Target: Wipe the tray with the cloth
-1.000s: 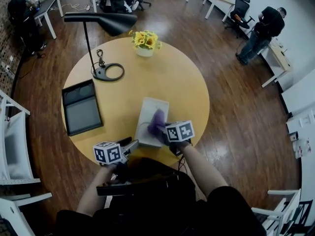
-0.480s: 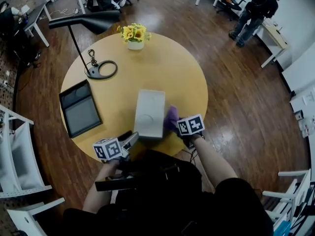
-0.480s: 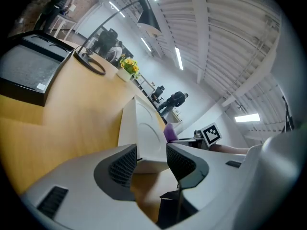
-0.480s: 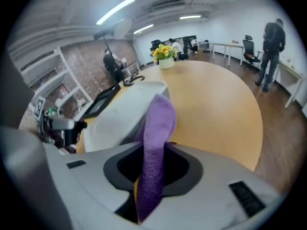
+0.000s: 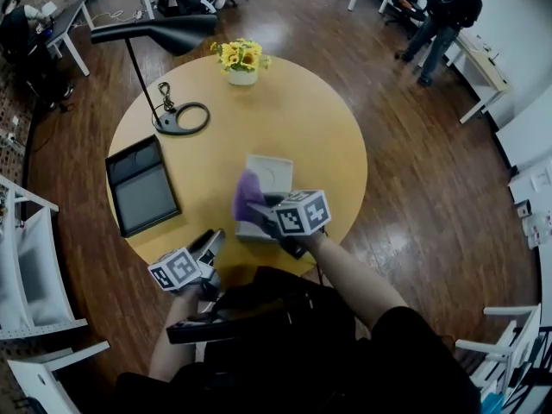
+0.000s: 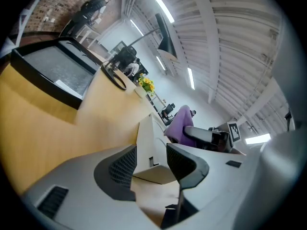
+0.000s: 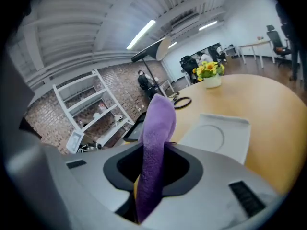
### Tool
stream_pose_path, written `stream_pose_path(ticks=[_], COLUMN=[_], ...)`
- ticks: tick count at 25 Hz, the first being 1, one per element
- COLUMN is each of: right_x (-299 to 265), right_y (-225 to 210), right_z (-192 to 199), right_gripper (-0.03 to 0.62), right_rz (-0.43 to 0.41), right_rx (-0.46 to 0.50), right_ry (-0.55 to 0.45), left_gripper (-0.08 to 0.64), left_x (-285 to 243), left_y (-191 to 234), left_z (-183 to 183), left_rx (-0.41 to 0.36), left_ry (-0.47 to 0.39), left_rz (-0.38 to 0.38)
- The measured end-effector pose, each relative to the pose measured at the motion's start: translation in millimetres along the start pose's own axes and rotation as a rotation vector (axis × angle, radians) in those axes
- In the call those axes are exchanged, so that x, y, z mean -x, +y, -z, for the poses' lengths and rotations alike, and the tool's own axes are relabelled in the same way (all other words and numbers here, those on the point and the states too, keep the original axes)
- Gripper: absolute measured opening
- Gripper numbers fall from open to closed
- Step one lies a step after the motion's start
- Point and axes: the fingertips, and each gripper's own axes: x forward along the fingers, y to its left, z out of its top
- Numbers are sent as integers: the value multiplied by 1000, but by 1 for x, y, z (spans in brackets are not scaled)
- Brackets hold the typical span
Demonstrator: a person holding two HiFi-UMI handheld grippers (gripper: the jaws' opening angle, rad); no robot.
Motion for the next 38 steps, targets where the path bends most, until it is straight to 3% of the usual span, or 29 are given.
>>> stream_pose_path(ticks=[2, 4, 6, 11, 17, 25, 27, 30, 32, 38], right_x=[-22, -36, -38, -13, 26, 53, 65, 94, 114, 150], right_y=[19, 24, 17, -16, -35, -55, -78, -136, -165, -206], right_z=[21, 49, 68, 78, 85, 99, 103, 108, 98, 51], right_gripper=[92, 92, 93, 94, 94, 95, 94, 94, 94, 101], right_rz=[-25, 2, 40, 80, 40, 59, 139, 379, 470, 515], right_rx=[53, 141, 229, 258, 141, 196, 224, 323, 335, 180], right_ry=[92, 204, 250, 235, 138, 107, 147, 286, 304, 219], left_gripper=[186, 186, 186, 186, 186, 186, 186, 186, 186, 186], left_x=[9, 15, 18, 14, 1, -24, -30, -36, -39, -45], left_y=[7, 14, 18, 16, 8, -4, -9, -13, -22, -32], left_z=[-7, -9, -7, -3, 0, 3, 2, -1, -6, -16], left_rx=[13, 27, 42, 40, 9, -27, -37, -47, -54, -63], left_ry=[-36, -54, -56, -37, 10, 60, 65, 59, 46, 6], left_rz=[-27, -48, -57, -51, -40, -19, -12, -4, 3, 8])
